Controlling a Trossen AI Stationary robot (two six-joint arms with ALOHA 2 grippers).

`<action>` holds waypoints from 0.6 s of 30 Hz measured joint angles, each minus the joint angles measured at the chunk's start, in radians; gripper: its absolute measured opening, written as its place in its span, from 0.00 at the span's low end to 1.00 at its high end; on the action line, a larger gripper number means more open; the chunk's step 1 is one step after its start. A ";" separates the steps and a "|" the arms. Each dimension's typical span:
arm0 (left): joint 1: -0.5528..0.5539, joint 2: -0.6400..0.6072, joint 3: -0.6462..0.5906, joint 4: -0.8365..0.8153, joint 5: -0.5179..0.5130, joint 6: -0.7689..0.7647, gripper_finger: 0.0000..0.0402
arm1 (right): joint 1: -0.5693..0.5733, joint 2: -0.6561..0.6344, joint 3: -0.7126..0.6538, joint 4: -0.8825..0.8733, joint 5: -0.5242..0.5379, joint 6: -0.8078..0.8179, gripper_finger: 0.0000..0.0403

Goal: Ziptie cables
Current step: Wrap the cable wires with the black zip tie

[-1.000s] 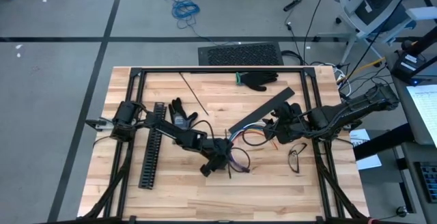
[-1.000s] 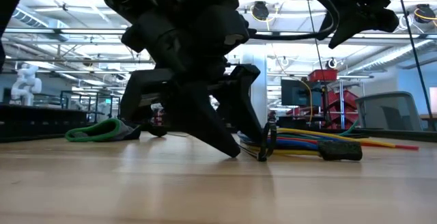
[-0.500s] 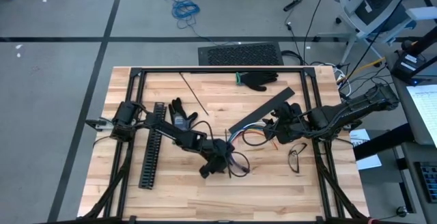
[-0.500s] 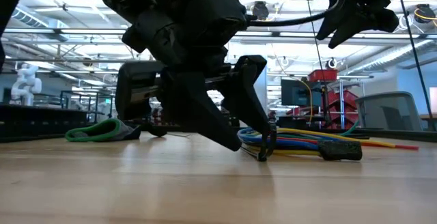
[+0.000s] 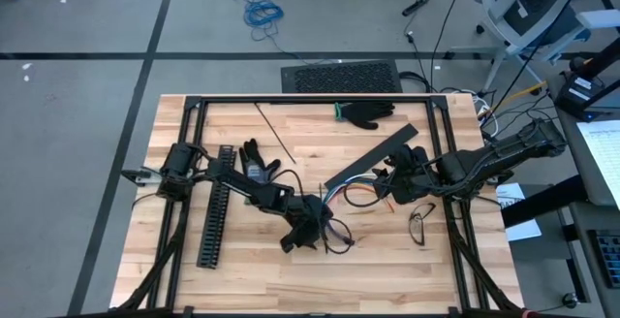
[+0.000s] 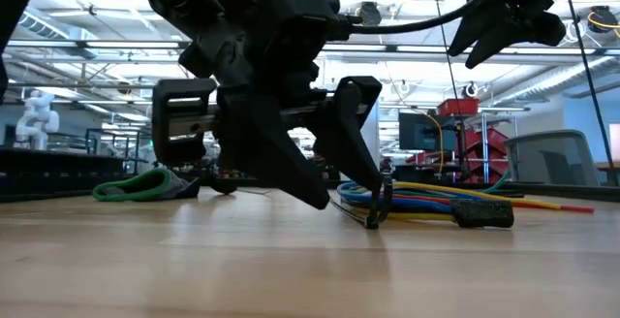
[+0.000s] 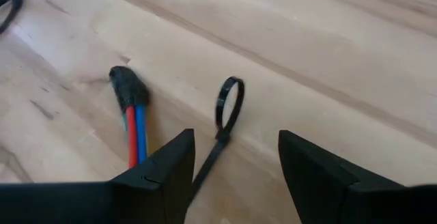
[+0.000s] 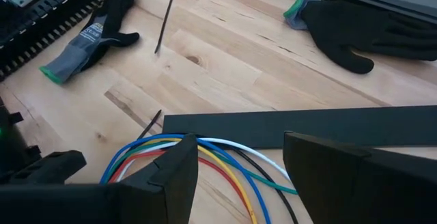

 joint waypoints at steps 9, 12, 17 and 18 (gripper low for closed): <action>0.014 0.066 0.029 0.029 0.019 -0.010 0.43 | 0.000 0.000 0.000 0.004 0.000 0.022 0.50; 0.016 0.113 0.102 -0.002 0.024 -0.013 0.43 | 0.000 0.000 0.000 0.011 0.004 0.023 0.50; 0.015 0.147 0.180 -0.066 0.022 -0.023 0.42 | 0.000 0.000 0.000 0.015 0.006 0.023 0.50; 0.015 0.148 0.182 -0.066 0.022 -0.025 0.42 | 0.000 0.000 0.000 0.015 0.006 0.023 0.50</action>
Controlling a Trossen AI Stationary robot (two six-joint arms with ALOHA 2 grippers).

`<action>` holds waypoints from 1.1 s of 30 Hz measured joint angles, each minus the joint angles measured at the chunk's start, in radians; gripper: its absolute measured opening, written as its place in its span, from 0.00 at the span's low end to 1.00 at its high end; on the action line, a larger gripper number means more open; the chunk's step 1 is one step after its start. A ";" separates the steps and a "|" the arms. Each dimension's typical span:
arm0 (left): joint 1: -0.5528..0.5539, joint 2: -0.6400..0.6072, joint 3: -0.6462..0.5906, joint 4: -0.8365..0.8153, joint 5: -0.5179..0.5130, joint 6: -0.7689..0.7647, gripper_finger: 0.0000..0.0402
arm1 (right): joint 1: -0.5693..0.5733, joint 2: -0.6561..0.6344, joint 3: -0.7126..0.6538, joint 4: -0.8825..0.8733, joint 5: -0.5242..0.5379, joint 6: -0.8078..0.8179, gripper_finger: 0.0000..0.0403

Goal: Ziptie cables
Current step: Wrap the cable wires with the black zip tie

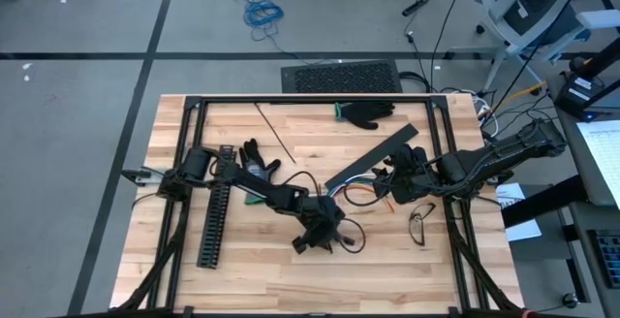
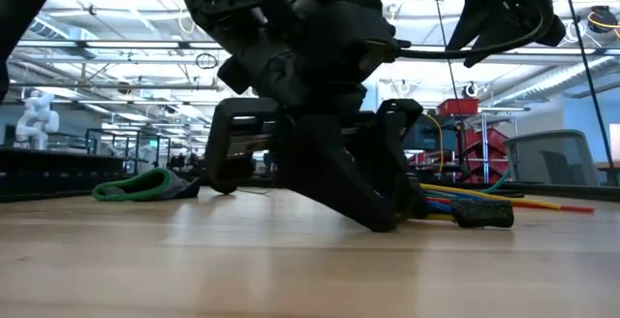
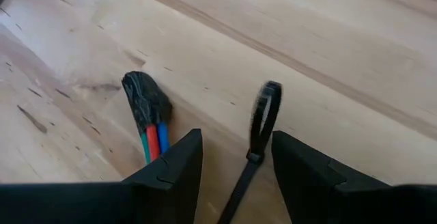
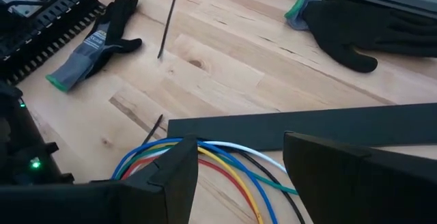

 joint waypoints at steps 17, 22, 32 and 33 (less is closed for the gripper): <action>-0.002 0.005 0.001 -0.052 0.001 0.069 0.07 | 0.000 0.000 0.000 -0.001 -0.003 0.015 0.50; -0.003 0.027 0.003 -0.043 -0.037 0.070 0.03 | 0.000 0.000 0.000 0.017 -0.003 0.015 0.50; -0.006 -0.117 -0.006 -0.176 -0.135 -0.061 0.00 | 0.000 -0.013 0.000 0.011 -0.105 -0.109 0.50; -0.004 -0.142 -0.004 -0.190 -0.137 -0.060 0.00 | 0.000 -0.014 0.000 -0.013 -0.128 -0.111 0.50</action>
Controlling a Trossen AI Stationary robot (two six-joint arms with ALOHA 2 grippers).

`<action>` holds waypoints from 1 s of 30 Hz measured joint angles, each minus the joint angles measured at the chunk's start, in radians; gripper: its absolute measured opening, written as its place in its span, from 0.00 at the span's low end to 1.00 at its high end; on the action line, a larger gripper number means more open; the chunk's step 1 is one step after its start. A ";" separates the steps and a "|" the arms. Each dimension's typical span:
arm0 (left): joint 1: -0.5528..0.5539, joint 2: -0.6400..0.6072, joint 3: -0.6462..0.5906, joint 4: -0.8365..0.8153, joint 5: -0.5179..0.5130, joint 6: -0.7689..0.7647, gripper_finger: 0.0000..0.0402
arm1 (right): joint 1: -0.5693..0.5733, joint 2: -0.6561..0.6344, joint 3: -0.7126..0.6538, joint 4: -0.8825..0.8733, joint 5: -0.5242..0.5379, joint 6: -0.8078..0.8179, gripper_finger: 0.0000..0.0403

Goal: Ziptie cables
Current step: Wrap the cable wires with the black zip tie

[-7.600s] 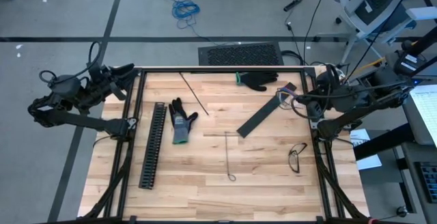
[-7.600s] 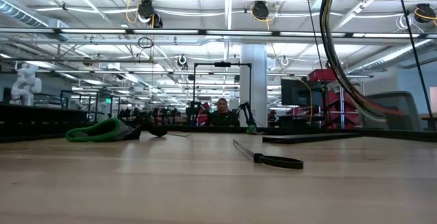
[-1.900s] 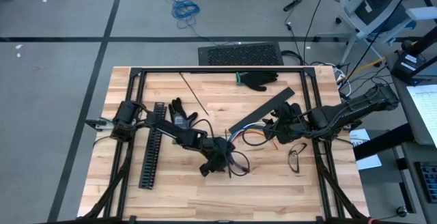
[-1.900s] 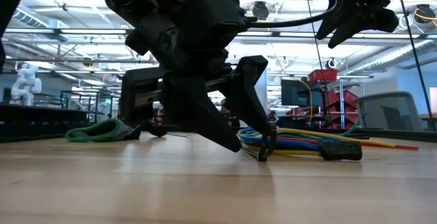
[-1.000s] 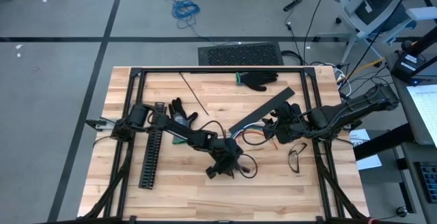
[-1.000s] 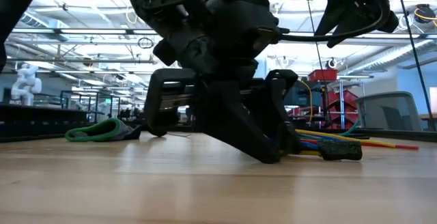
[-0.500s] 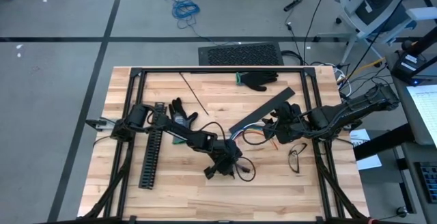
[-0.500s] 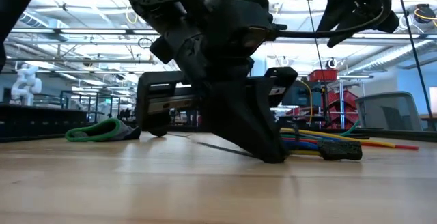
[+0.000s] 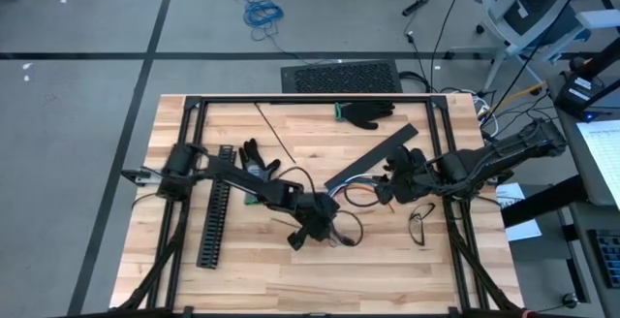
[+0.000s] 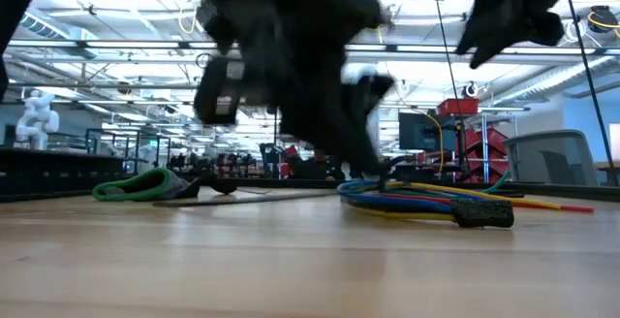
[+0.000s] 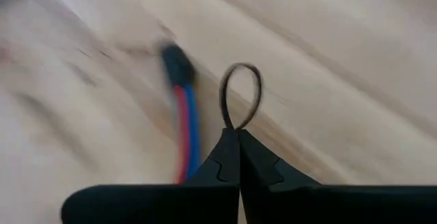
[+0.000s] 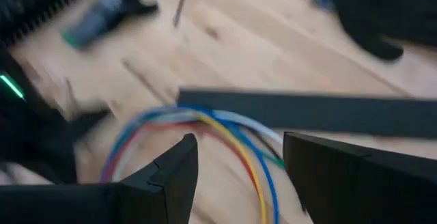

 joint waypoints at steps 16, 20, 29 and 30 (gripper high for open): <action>0.009 -0.111 -0.002 -0.407 -0.016 0.009 0.00 | 0.105 0.021 -0.096 0.085 -0.347 0.081 0.50; 0.026 -0.111 -0.041 -0.478 -0.015 0.024 0.00 | 0.125 0.107 -0.221 0.387 -0.377 0.133 0.50; 0.046 -0.132 -0.082 -0.413 -0.018 -0.106 0.00 | 0.085 0.409 -0.163 0.704 -0.345 0.000 0.50; 0.047 -0.150 -0.089 -0.415 -0.018 -0.107 0.00 | 0.082 0.443 -0.141 0.697 -0.348 -0.036 0.50</action>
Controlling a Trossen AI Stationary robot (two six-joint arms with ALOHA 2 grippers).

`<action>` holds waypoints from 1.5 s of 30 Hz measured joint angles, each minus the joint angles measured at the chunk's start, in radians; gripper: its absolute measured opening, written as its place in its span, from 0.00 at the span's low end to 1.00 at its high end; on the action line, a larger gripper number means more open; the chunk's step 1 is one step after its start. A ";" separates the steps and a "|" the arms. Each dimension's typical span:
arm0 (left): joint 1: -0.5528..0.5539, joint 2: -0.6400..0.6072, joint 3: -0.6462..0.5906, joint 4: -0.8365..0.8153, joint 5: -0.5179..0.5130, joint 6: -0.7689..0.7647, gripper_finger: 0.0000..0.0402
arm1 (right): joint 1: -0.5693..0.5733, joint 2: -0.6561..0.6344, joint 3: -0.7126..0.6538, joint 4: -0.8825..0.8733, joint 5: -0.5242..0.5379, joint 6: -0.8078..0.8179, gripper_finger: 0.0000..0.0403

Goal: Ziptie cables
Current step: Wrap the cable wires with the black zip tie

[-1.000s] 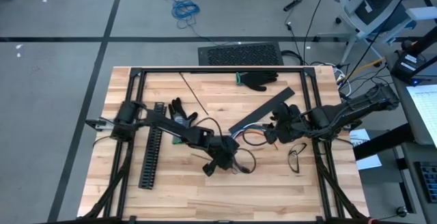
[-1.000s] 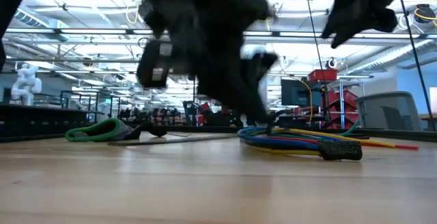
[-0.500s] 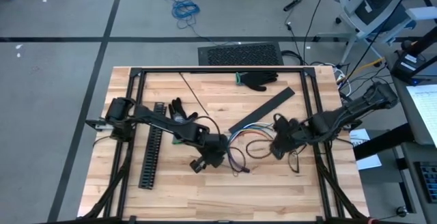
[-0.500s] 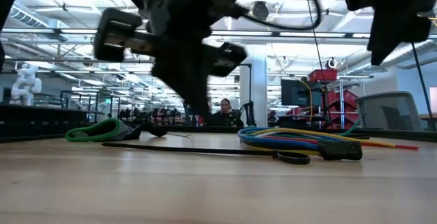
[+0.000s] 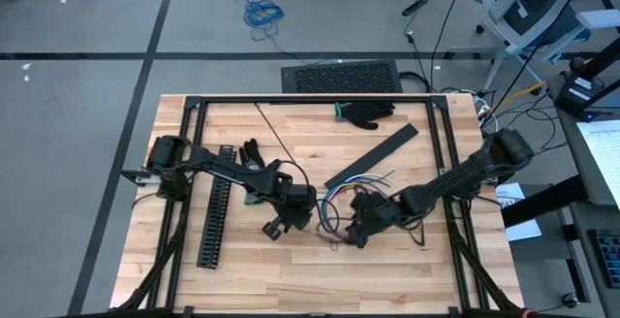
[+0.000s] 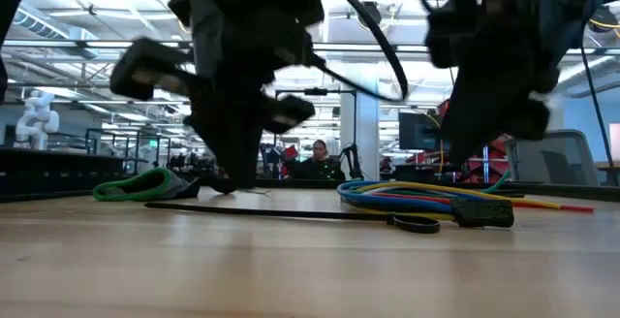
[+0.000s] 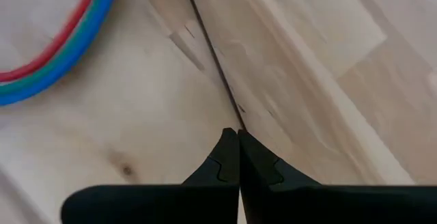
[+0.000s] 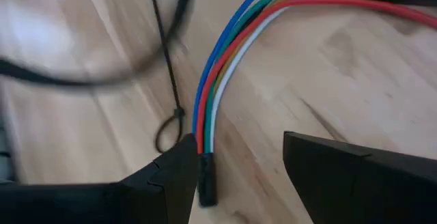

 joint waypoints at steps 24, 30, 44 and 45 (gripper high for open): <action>0.030 -0.781 -0.482 0.053 -0.385 -0.523 0.00 | -0.209 0.361 0.368 -0.188 -0.049 -0.219 0.65; 0.025 -0.796 -0.482 0.026 -0.393 -0.524 0.00 | -0.222 0.381 0.377 -0.230 -0.067 -0.148 0.65; 0.025 -0.790 -0.481 0.010 -0.388 -0.558 0.00 | -0.210 0.395 0.407 -0.265 -0.085 0.082 0.65; 0.026 -0.790 -0.481 0.004 -0.388 -0.559 0.00 | -0.207 0.396 0.415 -0.272 -0.087 0.096 0.65</action>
